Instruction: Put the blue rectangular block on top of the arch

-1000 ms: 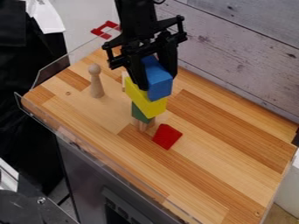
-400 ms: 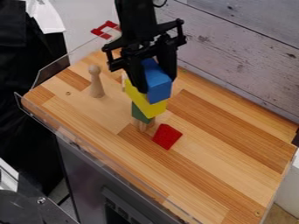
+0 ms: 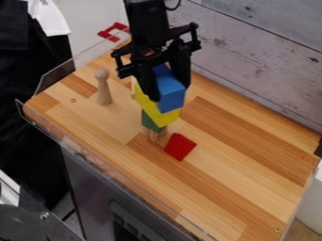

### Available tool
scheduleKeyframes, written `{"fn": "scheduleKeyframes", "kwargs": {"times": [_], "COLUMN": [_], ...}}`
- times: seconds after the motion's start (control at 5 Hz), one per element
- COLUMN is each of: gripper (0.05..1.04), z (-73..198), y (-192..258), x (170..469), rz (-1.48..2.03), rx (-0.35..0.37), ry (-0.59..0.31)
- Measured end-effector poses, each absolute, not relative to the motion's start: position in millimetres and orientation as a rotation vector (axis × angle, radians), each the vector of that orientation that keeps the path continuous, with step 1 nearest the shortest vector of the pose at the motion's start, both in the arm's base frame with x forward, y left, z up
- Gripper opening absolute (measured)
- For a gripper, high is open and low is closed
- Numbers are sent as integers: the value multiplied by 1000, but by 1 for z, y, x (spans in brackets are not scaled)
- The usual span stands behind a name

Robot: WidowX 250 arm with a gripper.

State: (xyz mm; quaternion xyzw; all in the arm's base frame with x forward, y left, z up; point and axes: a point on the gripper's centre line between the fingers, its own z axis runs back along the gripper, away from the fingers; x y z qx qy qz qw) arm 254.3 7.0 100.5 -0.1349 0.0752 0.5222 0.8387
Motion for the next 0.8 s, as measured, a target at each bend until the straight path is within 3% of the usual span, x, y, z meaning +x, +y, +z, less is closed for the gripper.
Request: {"fn": "scheduleKeyframes", "kwargs": {"times": [0.8], "gripper": [578], "z": [101], "y": [9], "x": [254], "rz": [1122], "rx": [-288], "ry": [164]}}
